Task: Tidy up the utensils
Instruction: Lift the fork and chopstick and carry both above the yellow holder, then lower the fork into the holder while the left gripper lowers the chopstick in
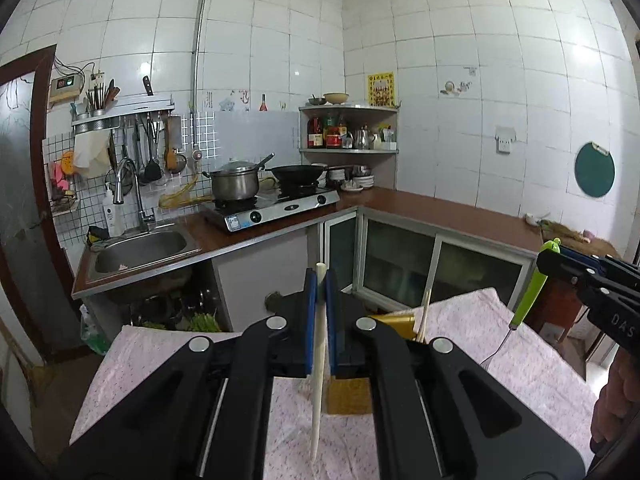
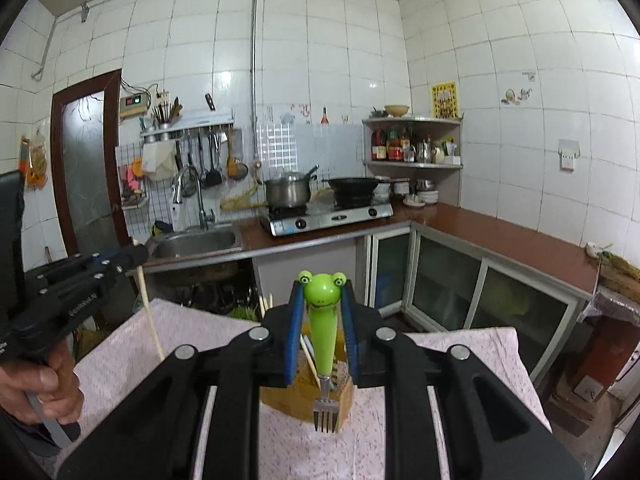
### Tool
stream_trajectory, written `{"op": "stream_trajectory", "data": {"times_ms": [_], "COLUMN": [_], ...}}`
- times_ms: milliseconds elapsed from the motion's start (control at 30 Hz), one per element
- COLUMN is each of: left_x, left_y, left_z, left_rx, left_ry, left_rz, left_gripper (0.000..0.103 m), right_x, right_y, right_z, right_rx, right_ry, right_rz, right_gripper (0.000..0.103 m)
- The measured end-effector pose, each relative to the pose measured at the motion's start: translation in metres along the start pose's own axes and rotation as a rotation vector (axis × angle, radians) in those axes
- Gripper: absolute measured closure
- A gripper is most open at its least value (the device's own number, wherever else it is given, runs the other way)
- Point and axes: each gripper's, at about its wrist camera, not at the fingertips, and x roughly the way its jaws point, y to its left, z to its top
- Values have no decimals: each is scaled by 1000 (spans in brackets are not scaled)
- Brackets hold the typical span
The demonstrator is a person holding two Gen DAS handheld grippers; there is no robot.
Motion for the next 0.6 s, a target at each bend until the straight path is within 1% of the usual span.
{"op": "stream_trajectory", "data": {"times_ms": [133,267,433,600], "left_x": [10,25,48,71], "left_y": [4,6,5,1], "left_z": [17,30,42,46], "left_rx": [-16,-27,-41,-51], "left_ry": [-19,-38,-40,-41], "left_rz": [-17,-60,-87,-98], "left_gripper": [100,100,100,100], "right_x": [5,23,44,72], "right_y": [5,7,9,4], "right_z": [15,24,30,28], "right_rx": [-24,-32,-35,-33], "right_ry": [-24,-15,-7,21], "right_rz": [3,6,10,8], "right_gripper": [84,84,84,84]}}
